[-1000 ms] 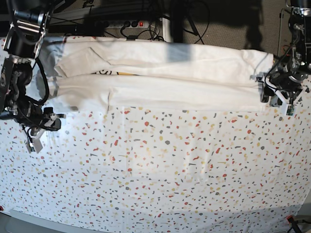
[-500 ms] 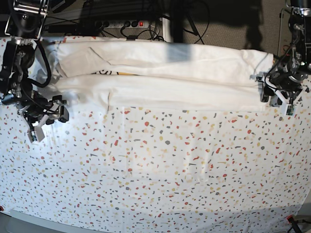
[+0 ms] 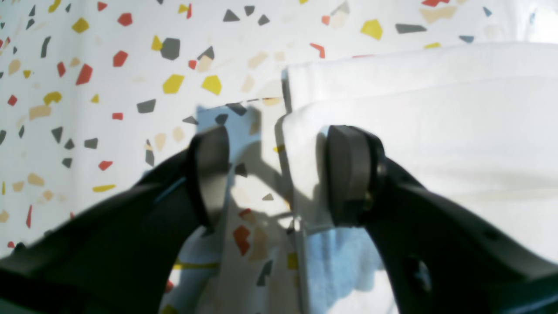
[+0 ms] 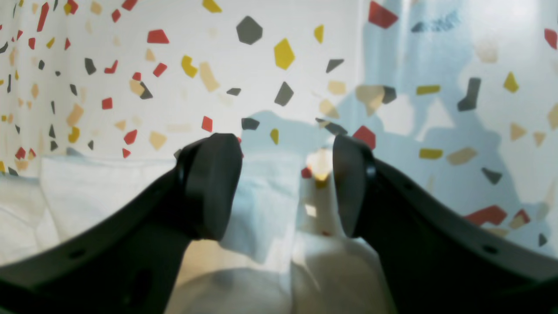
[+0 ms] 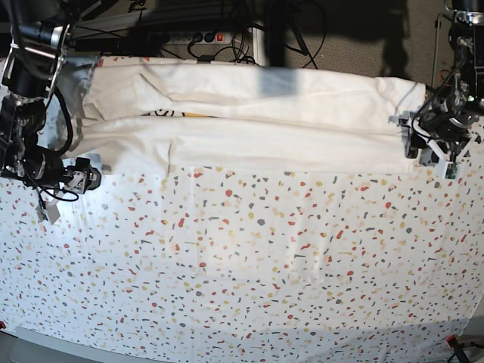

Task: Fold the T-shirt properly
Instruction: 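Grasp the shirt's sleeve end with the right gripper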

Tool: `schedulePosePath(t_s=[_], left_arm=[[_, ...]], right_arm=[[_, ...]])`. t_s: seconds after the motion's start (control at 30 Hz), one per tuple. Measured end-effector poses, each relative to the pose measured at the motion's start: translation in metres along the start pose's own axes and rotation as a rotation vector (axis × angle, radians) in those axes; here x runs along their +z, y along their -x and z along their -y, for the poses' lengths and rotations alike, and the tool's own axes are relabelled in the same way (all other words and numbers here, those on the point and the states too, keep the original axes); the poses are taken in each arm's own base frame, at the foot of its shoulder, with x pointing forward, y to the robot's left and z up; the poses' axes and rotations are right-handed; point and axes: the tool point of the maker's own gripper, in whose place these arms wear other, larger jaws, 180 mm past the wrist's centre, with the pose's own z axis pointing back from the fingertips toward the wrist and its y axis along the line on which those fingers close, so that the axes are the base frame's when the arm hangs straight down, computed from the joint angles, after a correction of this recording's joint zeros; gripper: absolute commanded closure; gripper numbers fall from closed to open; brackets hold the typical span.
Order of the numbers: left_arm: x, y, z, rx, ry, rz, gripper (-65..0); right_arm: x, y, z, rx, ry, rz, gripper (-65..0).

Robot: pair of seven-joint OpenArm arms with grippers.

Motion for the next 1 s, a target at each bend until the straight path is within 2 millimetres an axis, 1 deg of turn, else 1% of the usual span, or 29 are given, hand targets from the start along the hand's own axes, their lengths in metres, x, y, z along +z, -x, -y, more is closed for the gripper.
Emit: schedulePosePath(t_s=[0.07,0.3,0.4,0.5,0.53,0.57,0.6,0.67,0.83,1.0], left_arm=[[0.000,0.000,0.000,0.000,0.000,0.000,-34.6],[0.000,0.000,0.000,0.000,0.000,0.000,-34.6],[0.000,0.000,0.000,0.000,0.000,0.000,-34.5],[0.000,0.000,0.000,0.000,0.000,0.000,-34.5],[0.000,0.000,0.000,0.000,0.000,-0.001,-34.5],[0.000,0.000,0.000,0.000,0.000,0.000,-34.5],[0.000,0.000,0.000,0.000,0.000,0.000,-34.5],[0.000,0.000,0.000,0.000,0.000,0.000,-34.5],[0.000,0.000,0.000,0.000,0.000,0.000,-34.5],[0.000,0.000,0.000,0.000,0.000,0.000,-34.5]], right_arm=[[-0.001,0.005,-0.002,-0.002,-0.006,-0.023,-36.4],[-0.002,0.009,-0.008,-0.020,-0.036,-0.038,-35.5],[-0.007,0.015,-0.010,-0.043,-0.051,-0.046,-28.6],[-0.010,0.022,-0.006,-0.080,-0.058,-0.060,-24.4],[-0.010,0.023,-0.005,-0.086,-0.059,-0.059,-22.1],[-0.011,0.024,-0.004,-0.087,-0.057,-0.061,-18.0],[-0.011,0.025,-0.003,-0.083,-0.049,-0.064,-12.6],[-0.011,0.025,-0.003,-0.084,-0.051,-0.070,-0.2],[-0.010,0.022,-0.006,-0.061,-0.063,-0.075,0.0],[-0.003,0.013,-0.010,-0.004,-0.044,-0.073,0.0]])
